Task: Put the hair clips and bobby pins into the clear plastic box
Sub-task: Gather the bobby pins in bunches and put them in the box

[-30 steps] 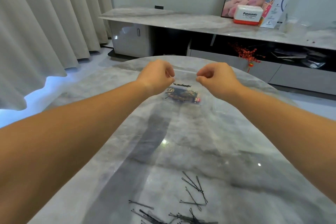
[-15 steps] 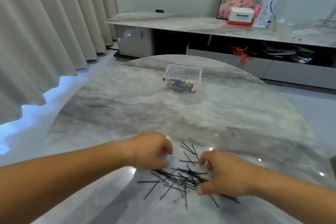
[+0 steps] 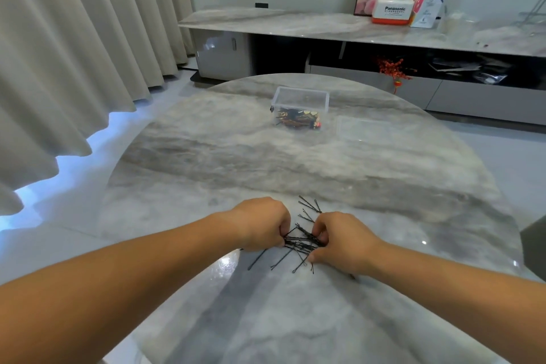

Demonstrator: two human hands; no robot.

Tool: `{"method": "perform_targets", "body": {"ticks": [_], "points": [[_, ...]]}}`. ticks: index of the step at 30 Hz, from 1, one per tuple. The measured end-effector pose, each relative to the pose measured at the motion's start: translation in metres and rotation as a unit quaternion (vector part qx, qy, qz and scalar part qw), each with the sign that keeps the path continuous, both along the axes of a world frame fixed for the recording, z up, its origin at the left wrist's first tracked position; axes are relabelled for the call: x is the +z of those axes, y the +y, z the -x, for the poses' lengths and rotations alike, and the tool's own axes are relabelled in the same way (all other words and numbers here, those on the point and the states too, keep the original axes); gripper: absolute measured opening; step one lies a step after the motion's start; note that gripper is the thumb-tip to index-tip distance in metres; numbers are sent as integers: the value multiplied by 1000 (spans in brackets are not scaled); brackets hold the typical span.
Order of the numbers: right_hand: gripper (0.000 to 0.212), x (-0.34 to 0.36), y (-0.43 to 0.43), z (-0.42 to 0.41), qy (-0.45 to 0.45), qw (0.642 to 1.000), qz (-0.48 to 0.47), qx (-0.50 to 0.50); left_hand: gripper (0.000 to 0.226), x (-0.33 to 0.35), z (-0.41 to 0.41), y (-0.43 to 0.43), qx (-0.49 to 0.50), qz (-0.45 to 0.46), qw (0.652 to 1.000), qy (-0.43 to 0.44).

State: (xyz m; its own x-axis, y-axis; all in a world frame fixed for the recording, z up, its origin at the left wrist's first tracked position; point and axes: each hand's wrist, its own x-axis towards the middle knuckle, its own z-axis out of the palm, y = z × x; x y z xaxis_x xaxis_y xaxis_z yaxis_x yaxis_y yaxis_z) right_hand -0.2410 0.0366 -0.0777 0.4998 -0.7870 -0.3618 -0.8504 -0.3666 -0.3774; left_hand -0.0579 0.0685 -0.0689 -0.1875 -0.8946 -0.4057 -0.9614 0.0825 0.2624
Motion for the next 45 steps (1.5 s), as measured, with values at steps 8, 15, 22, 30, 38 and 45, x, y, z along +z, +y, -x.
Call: {"method": "perform_targets", "body": {"ticks": [8, 15, 22, 30, 38, 45], "points": [[7, -2, -12, 1, -27, 999, -38, -26, 13, -2, 4, 3, -11, -15, 1000, 14], [5, 5, -29, 9, -111, 983, -114, -95, 8, 5, -14, -7, 81, -14, 988, 128], [5, 23, -52, 8, -206, 952, -160, -159, 9, 16, -27, -30, 212, 25, 944, 250], [8, 54, -119, -2, -290, 936, -84, -183, 4, 39, -53, -91, 319, 101, 845, 417], [7, 72, -233, -64, -259, 950, 105, -139, 4, 50, -71, -212, 308, 255, 851, 341], [8, 61, -297, -101, -196, 961, 173, -94, 7, 31, -81, -282, 300, 316, 851, 293]]}}
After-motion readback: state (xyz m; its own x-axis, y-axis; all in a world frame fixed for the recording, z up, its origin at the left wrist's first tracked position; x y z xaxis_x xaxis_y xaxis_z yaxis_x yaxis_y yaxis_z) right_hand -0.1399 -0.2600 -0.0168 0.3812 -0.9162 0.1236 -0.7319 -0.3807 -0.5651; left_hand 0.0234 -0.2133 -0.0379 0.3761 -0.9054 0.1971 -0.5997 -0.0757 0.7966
